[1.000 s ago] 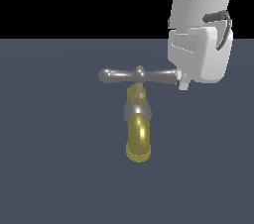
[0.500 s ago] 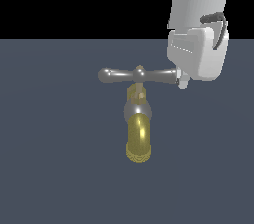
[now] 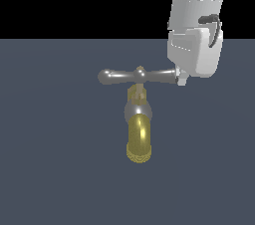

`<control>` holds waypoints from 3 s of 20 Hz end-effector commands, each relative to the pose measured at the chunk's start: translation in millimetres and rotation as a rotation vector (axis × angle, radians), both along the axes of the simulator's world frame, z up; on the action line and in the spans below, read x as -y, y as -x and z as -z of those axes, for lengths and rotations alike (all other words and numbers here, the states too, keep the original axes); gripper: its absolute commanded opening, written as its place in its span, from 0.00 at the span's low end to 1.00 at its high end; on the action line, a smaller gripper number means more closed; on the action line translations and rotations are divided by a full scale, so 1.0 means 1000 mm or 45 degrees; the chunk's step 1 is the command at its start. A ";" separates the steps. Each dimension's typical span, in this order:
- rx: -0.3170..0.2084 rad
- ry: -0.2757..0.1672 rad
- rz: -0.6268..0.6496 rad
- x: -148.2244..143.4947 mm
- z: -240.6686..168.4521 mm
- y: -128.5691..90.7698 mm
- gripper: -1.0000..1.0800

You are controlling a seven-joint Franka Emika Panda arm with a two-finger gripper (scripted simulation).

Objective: Turn on the faucet by rotating a designated handle.

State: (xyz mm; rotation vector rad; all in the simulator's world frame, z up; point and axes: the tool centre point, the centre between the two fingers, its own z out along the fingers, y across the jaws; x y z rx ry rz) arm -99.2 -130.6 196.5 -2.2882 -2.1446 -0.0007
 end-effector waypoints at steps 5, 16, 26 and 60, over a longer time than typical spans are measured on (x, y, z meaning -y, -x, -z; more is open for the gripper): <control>0.005 0.006 -0.002 0.003 0.000 -0.017 0.00; 0.005 0.006 -0.002 0.008 0.000 -0.042 0.00; -0.006 0.005 0.016 0.009 0.003 -0.057 0.00; 0.003 0.008 0.006 -0.106 0.000 -0.136 0.00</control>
